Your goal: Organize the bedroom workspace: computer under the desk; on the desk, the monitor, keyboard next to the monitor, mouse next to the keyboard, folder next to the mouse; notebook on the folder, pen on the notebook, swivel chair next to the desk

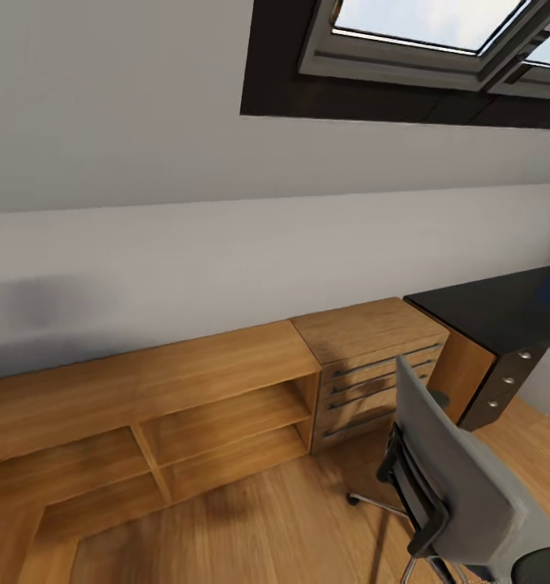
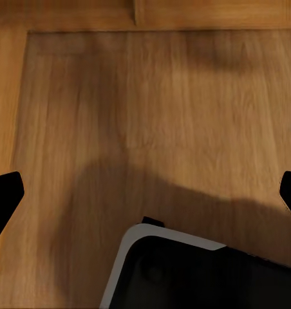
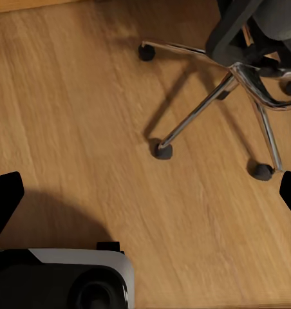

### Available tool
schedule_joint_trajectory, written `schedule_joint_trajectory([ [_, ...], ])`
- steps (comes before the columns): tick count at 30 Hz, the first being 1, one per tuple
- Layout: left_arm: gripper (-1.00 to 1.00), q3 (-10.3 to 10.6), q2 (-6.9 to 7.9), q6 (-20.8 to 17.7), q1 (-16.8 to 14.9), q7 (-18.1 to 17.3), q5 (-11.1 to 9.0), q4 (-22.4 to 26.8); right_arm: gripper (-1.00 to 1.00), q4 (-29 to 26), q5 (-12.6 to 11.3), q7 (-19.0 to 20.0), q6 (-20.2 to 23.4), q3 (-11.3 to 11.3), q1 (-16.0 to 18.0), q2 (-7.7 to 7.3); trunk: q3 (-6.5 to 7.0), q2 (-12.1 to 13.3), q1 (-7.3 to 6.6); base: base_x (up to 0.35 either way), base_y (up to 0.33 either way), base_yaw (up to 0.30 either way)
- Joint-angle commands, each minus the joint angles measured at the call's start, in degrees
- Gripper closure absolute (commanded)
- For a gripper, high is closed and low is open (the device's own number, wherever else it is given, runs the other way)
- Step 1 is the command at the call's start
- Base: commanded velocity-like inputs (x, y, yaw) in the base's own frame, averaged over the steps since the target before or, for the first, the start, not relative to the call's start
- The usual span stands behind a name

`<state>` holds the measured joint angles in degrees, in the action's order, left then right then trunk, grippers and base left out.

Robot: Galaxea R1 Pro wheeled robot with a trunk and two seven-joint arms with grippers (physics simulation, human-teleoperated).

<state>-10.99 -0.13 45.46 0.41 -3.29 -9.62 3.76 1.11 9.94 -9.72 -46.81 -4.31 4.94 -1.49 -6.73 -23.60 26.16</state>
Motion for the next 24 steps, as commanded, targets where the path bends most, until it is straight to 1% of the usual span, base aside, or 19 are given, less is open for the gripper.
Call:
schedule_joint_trajectory([
  [1,-1.00,-0.06,-0.02,0.06,0.03,-0.37,-0.43,0.11,-1.00,0.12,0.61,-0.21,-0.21,-0.43,0.07,-0.01,-0.10,-0.10,0.05,0.249,0.000,-0.259],
  [6,-1.00,-0.03,0.03,0.06,0.03,-0.34,-0.44,0.11,-1.00,0.12,0.61,-0.21,-0.21,-0.43,0.07,-0.01,-0.10,-0.10,0.05,0.282,0.000,-0.259],
  [9,-1.00,-0.01,0.04,0.05,0.03,-0.34,-0.44,0.11,-1.00,0.12,0.61,-0.21,-0.21,-0.43,0.07,-0.01,-0.10,-0.10,0.05,0.132,0.000,-0.259],
  [24,-1.00,0.01,0.04,0.01,0.03,-0.31,-0.42,0.11,-1.00,0.12,0.60,-0.21,-0.30,-0.43,0.07,-0.03,-0.10,-0.10,0.05,0.015,0.000,-0.259],
])
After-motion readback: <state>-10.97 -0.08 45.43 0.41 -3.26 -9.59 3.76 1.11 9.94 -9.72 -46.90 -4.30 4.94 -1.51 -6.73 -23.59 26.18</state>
